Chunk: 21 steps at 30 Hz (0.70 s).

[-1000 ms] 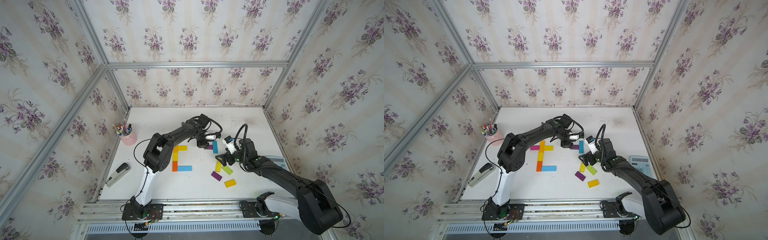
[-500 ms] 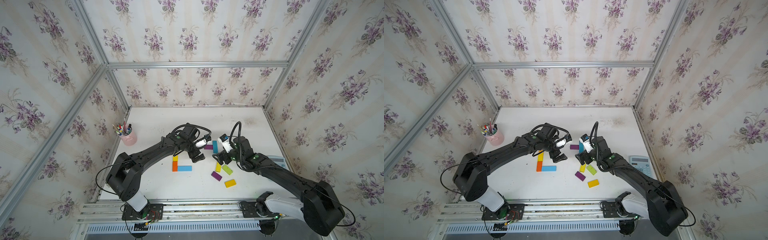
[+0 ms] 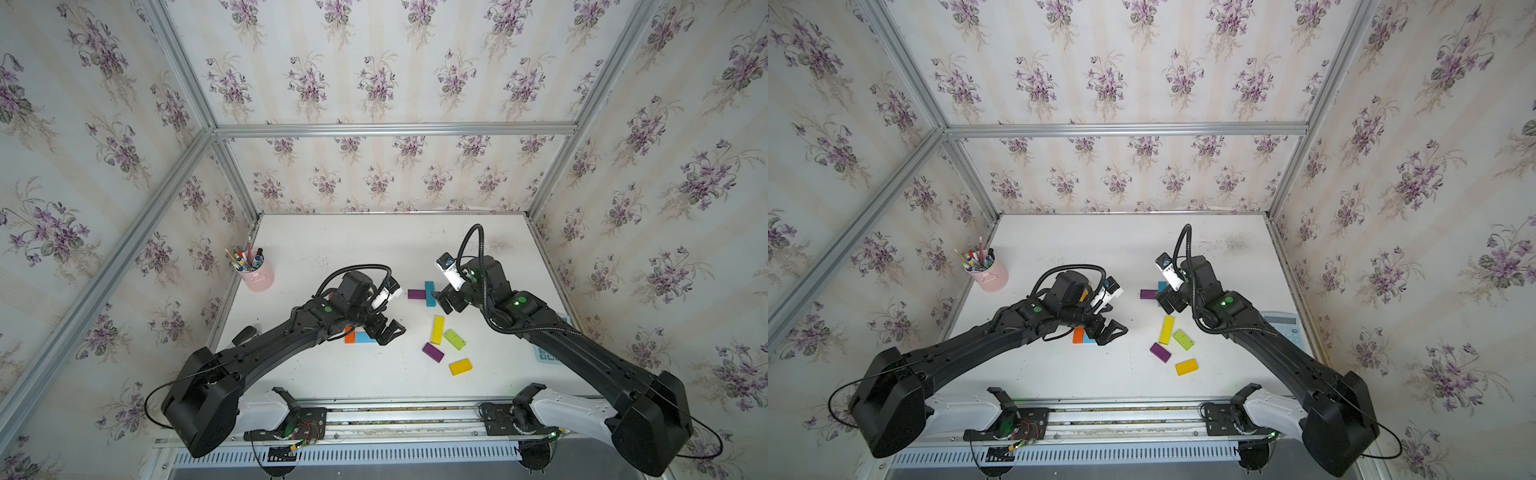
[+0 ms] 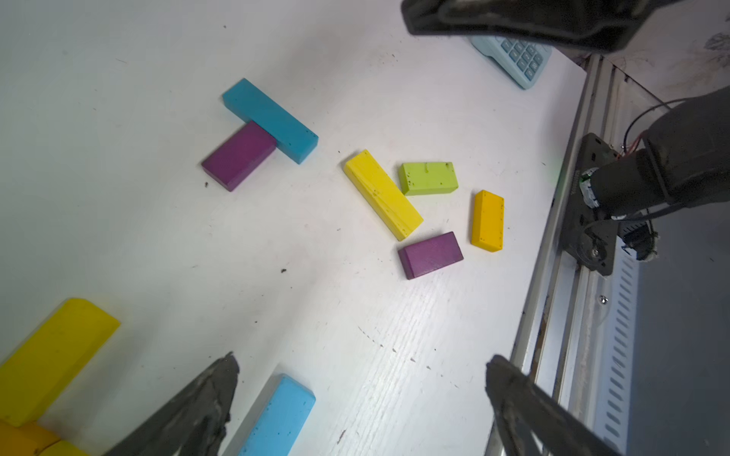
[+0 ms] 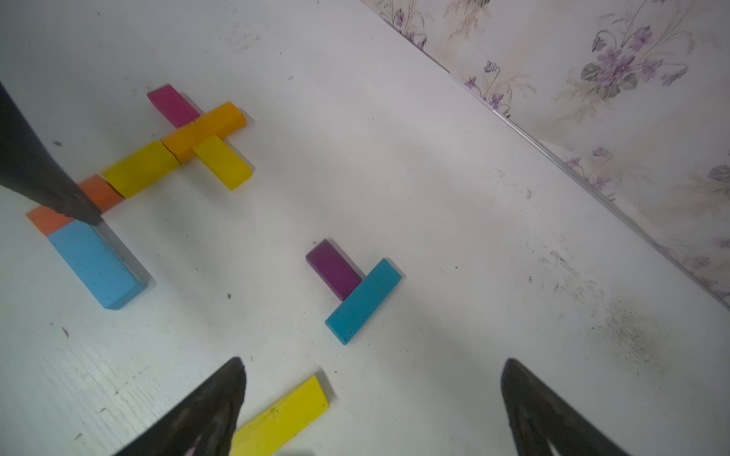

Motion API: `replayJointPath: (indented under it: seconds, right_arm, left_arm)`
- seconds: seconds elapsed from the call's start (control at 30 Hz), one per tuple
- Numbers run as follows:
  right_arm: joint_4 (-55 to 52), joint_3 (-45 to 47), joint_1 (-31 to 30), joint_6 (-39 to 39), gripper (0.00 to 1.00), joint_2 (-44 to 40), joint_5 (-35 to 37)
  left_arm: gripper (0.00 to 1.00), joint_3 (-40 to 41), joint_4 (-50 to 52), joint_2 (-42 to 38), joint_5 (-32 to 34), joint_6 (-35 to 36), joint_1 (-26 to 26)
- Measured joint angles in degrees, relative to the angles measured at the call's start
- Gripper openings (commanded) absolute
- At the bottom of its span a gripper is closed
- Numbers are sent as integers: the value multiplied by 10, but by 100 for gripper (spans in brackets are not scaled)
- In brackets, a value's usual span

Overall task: Assemble the letter t with building blocks
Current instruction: Pick up the building block from the center of the board.

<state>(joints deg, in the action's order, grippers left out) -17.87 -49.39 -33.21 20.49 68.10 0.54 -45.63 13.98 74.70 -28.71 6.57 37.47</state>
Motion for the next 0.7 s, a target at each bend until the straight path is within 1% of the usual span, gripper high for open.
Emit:
replayJointPath:
  seconds: [0.03, 0.13, 0.17, 0.2, 0.27, 0.3, 0.37, 0.47, 0.5, 0.57, 0.67, 0.7]
  right_arm:
    - [-17, 0, 0, 10, 99, 9, -3]
    - [-60, 18, -2, 38, 92, 13, -35]
    - [-70, 32, -7, 46, 89, 7, -45]
    - [-78, 47, -14, 52, 83, -2, -54]
    - [-90, 67, -26, 54, 78, -16, -72]
    - [-92, 76, -29, 54, 78, -23, -87]
    - [-93, 88, -37, 53, 78, -31, -92]
    - [-103, 96, -65, 50, 80, -24, -101]
    - [-105, 96, -75, 49, 78, -18, -104]
    - [-111, 88, -87, 40, 68, -2, -115]
    - [-116, 72, -94, 19, 62, 21, -120]
    - [-116, 67, -97, 16, 59, 30, -121]
  left_arm:
    - [100, 7, -8, 0, -7, -1, 1]
    - [100, 40, -30, -11, -17, -2, 3]
    - [100, 51, -32, -22, -17, -2, 4]
    - [100, 58, -35, -32, -17, -2, 4]
    - [100, 66, -39, -50, -14, -1, 6]
    - [100, 68, -39, -56, -11, -1, 7]
    - [100, 71, -38, -56, -1, 3, 7]
    - [100, 65, -36, -42, 19, 7, 7]
    - [100, 63, -36, -37, 23, 8, 7]
    - [100, 56, -34, -30, 35, 9, 7]
    - [100, 49, -30, -34, 56, 10, 7]
    - [100, 49, -29, -41, 67, 11, 7]
